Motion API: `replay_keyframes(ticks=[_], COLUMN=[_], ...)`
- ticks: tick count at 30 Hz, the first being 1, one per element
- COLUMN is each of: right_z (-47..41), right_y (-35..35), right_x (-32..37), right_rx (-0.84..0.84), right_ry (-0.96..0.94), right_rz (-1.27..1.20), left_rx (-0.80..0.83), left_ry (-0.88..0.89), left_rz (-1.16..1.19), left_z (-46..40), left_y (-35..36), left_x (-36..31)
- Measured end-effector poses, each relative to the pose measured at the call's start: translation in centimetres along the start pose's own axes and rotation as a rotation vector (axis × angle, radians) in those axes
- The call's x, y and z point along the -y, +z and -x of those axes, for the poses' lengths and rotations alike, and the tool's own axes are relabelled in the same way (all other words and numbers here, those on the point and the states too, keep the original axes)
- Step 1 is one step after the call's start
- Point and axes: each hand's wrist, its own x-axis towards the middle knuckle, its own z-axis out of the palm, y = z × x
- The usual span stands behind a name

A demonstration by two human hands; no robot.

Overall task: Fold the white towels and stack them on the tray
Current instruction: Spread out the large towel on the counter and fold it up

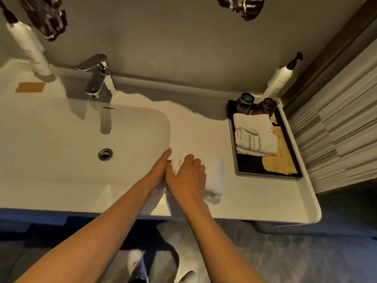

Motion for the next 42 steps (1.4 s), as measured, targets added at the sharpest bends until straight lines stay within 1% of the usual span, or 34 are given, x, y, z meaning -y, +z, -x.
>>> replay_keyframes(ticks=[1, 2, 3, 4, 5, 6, 7, 8, 9, 10, 12, 13, 17, 19, 21, 24, 26, 29, 32, 33, 35, 37, 39, 40, 42], right_z=[0.9, 1.8, 2.5, 3.0, 3.4, 3.6, 3.6, 3.3, 2.8, 2.2, 1.4, 1.2, 0.7, 0.3, -0.2, -0.2, -0.1, 0.6, 0.3, 0.2, 0.1, 1.2, 2.8, 3.2, 2.9], right_y=[1.1, 1.9, 2.6, 2.8, 2.7, 2.1, 1.4, 0.8, 0.0, -0.5, -1.2, -1.4, -1.3, -0.9, -0.5, -0.4, -0.3, 0.1, -0.1, -0.5, -1.1, -1.9, -2.5, -2.4, -1.5], right_x=[-0.2, -0.6, -1.0, -1.4, -2.0, -2.6, -3.3, -4.5, -5.8, -7.2, -9.9, -10.8, -12.0, -12.0, -12.1, -12.5, -13.0, -13.6, -13.7, -13.7, -14.2, -14.0, -12.6, -11.7, -10.2], right_rx=[0.009, 0.031, 0.068, 0.111, 0.148, 0.142, 0.075, -0.029, -0.129, -0.176, -0.135, -0.106, -0.086, -0.048, -0.024, -0.05, -0.058, -0.052, -0.054, -0.036, -0.026, -0.1, -0.165, -0.178, -0.154], right_ry=[-0.053, -0.097, -0.135, -0.169, -0.208, -0.259, -0.321, -0.364, -0.375, -0.356, -0.302, -0.255, -0.062, 0.069, 0.137, 0.157, 0.133, 0.04, 0.051, 0.085, 0.128, 0.068, -0.098, -0.198, -0.297], right_rz=[-0.036, -0.059, -0.08, -0.11, -0.141, -0.149, -0.13, -0.087, -0.045, 0.007, 0.12, 0.12, -0.091, -0.249, -0.392, -0.443, -0.372, -0.178, -0.114, -0.133, -0.182, -0.179, -0.19, -0.193, -0.163], left_rx=[-0.007, -0.006, -0.016, -0.026, -0.041, -0.057, -0.063, -0.052, -0.039, -0.035, -0.052, -0.056, -0.027, -0.023, -0.044, -0.031, -0.023, -0.026, 0.035, 0.023, -0.07, -0.135, -0.175, -0.204, -0.266], left_ry=[-0.037, -0.046, -0.027, 0.003, 0.033, 0.044, 0.044, 0.055, 0.068, 0.068, 0.076, 0.077, 0.063, 0.06, 0.075, 0.106, 0.134, 0.206, 0.198, 0.196, 0.186, 0.169, 0.215, 0.253, 0.332], left_rz=[-0.045, -0.143, -0.282, -0.373, -0.414, -0.396, -0.356, -0.315, -0.299, -0.303, -0.306, -0.302, -0.311, -0.305, -0.286, -0.298, -0.286, -0.306, -0.342, -0.369, -0.403, -0.398, -0.438, -0.459, -0.46], left_z=[-0.2, -0.4, -0.9, -1.1, -1.5, -1.7, -1.9, -2.0, -2.1, -2.2, -2.0, -1.8, -1.4, -1.1, -0.9, -0.6, -0.3, 0.5, 1.0, 1.0, 0.6, 0.5, 0.4, 0.5, 1.0], left_y=[-0.5, -0.7, -0.9, -1.0, -0.9, -0.9, -0.9, -1.0, -1.1, -1.1, -0.9, -0.6, 0.3, 0.8, 1.0, 1.1, 1.4, 2.2, 2.0, 1.9, 1.7, 2.1, 2.6, 2.8, 3.3], left_x=[-0.3, -0.5, -0.4, -0.3, 0.0, 0.2, 0.4, 0.6, 0.6, 0.4, -0.2, -0.6, -1.7, -1.5, -1.3, -1.3, -1.4, -1.2, 0.1, 0.7, 1.8, 2.8, 3.8, 4.2, 5.1])
